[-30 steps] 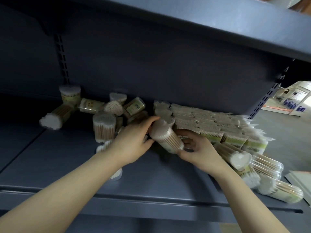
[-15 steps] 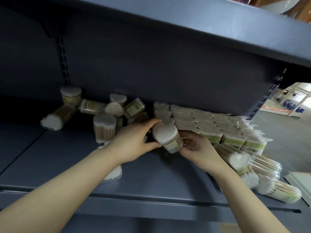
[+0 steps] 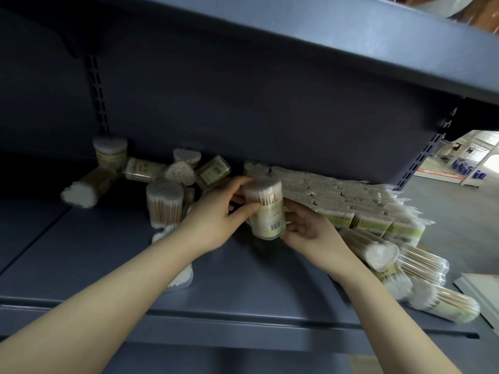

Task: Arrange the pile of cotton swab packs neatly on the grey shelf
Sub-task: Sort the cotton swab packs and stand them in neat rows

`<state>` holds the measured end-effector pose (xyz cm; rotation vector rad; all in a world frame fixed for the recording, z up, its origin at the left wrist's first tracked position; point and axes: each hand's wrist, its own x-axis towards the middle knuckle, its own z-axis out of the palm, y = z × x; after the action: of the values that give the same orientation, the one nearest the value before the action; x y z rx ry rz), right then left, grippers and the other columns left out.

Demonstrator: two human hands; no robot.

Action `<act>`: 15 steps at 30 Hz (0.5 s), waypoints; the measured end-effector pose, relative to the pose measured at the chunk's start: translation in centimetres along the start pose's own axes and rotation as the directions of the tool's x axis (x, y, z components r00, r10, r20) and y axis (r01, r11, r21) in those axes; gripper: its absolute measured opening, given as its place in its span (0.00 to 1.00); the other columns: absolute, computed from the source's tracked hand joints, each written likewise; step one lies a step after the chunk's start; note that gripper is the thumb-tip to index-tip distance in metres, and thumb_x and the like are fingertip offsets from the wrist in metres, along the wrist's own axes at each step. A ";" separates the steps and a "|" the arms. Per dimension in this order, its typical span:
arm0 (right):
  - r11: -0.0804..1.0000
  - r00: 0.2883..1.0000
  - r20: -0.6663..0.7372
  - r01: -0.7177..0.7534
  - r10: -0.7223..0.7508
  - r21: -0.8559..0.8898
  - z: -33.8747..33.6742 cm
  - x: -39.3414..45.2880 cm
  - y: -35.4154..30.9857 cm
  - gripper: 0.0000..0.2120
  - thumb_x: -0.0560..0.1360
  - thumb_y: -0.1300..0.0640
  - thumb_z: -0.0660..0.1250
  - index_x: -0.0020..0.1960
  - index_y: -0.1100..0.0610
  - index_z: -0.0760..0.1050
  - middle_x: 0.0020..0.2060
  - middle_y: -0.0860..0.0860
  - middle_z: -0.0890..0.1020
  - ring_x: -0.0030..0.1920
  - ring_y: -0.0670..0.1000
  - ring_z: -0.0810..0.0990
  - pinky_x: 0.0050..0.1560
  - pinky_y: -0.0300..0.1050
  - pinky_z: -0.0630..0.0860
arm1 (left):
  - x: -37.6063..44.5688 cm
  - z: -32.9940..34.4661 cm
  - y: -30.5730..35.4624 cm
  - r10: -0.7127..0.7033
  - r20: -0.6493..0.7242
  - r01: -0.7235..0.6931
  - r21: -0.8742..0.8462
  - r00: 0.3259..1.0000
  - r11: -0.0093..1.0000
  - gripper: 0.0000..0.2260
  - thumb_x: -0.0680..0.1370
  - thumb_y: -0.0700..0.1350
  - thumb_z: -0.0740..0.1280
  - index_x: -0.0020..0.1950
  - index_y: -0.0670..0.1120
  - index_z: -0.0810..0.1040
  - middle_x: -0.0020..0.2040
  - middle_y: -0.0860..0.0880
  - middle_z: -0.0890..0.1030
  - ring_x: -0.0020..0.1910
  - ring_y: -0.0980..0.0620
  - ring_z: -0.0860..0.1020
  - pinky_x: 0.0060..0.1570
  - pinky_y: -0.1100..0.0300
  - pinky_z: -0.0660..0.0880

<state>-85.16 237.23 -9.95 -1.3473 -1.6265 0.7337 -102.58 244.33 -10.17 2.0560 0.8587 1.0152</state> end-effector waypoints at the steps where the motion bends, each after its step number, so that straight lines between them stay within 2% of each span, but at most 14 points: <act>1: 1.000 1.000 0.002 -0.001 0.001 0.004 0.0 0.0 -0.1 0.26 0.72 0.75 0.62 0.53 0.43 0.71 0.44 0.44 0.80 0.42 0.35 0.77 0.45 0.31 0.73 | 0.1 0.1 0.0 -0.001 -0.005 0.001 0.000 1.000 1.000 0.18 0.77 0.45 0.65 0.66 0.50 0.69 0.53 0.57 0.76 0.54 0.59 0.76 0.55 0.63 0.73; 4: 1.000 1.000 0.017 -0.012 0.012 0.013 0.0 -0.1 -0.1 0.25 0.71 0.75 0.62 0.53 0.45 0.71 0.43 0.46 0.80 0.39 0.36 0.77 0.44 0.33 0.73 | 0.2 0.2 0.0 -0.009 -0.029 0.008 -0.017 1.000 1.000 0.16 0.78 0.45 0.63 0.65 0.50 0.70 0.51 0.57 0.76 0.53 0.58 0.76 0.51 0.70 0.71; 8: 0.999 0.998 0.044 -0.034 0.033 0.019 0.0 -0.2 0.0 0.22 0.71 0.74 0.64 0.52 0.49 0.73 0.41 0.46 0.79 0.38 0.38 0.76 0.41 0.34 0.72 | 0.3 0.3 0.0 -0.037 -0.048 0.037 -0.019 0.998 0.999 0.14 0.78 0.45 0.62 0.64 0.48 0.72 0.51 0.54 0.78 0.51 0.57 0.77 0.53 0.65 0.72; 11: 0.999 0.998 0.048 -0.049 0.050 -0.024 -0.1 -0.3 0.0 0.18 0.71 0.70 0.66 0.51 0.49 0.74 0.39 0.45 0.80 0.38 0.41 0.75 0.41 0.36 0.72 | 0.4 0.4 0.0 -0.048 -0.073 0.048 0.006 0.996 0.999 0.12 0.79 0.45 0.61 0.62 0.47 0.74 0.47 0.56 0.77 0.44 0.64 0.75 0.46 0.74 0.70; 15: 0.994 0.995 0.052 -0.077 0.081 -0.074 -0.3 -0.3 0.2 0.19 0.71 0.68 0.68 0.50 0.44 0.75 0.36 0.45 0.79 0.34 0.44 0.72 0.38 0.35 0.70 | 0.4 0.5 0.0 -0.064 -0.090 0.066 0.023 0.994 0.998 0.12 0.79 0.44 0.60 0.61 0.45 0.75 0.51 0.51 0.79 0.49 0.55 0.77 0.50 0.64 0.72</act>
<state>-84.82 236.93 -10.08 -1.4614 -1.6641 0.7718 -101.96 244.53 -10.20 2.0033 0.9826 1.0719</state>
